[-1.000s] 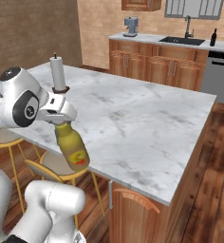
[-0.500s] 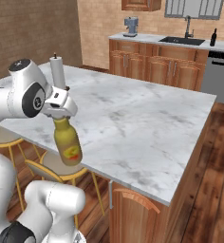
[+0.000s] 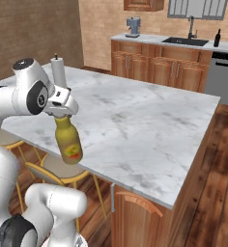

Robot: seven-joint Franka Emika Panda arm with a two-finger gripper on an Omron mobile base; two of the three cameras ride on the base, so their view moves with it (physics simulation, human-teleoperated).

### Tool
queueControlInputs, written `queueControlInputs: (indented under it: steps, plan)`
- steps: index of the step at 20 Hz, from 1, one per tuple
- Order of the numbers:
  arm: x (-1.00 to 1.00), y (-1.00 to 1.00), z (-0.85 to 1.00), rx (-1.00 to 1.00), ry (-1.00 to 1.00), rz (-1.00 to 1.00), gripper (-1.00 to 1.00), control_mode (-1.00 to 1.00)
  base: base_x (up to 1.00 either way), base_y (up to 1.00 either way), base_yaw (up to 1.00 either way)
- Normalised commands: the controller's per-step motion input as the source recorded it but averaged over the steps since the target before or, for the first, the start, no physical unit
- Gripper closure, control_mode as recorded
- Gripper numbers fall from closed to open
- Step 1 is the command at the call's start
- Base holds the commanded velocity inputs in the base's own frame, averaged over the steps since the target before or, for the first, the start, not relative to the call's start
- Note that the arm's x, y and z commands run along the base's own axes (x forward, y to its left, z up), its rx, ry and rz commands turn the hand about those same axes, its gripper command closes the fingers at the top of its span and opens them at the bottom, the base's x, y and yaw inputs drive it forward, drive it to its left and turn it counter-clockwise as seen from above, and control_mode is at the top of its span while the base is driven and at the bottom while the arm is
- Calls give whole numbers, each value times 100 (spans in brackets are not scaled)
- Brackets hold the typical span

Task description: There is a wine glass and glass cup on the dining counter. Place the wine bottle next to the wine glass and the juice bottle next to the glass cup.

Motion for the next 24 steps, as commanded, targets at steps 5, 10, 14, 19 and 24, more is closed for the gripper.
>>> queueControlInputs:
  steps: [5, 10, 14, 19, 24]
  plan:
    - [35, 0, 0, 0, 0, 0, 100, -100, 0, 0, 0]
    - [27, 8, -16, 1, 1, 0, 100, -100, 0, 0, 0]
    - [31, 7, -16, 0, 0, 0, 100, -100, 0, 0, 0]
    - [34, 4, -15, 2, 0, 0, 100, -100, 0, 0, 0]
    - [29, 0, -5, 1, 0, 1, 100, -100, 0, 0, 0]
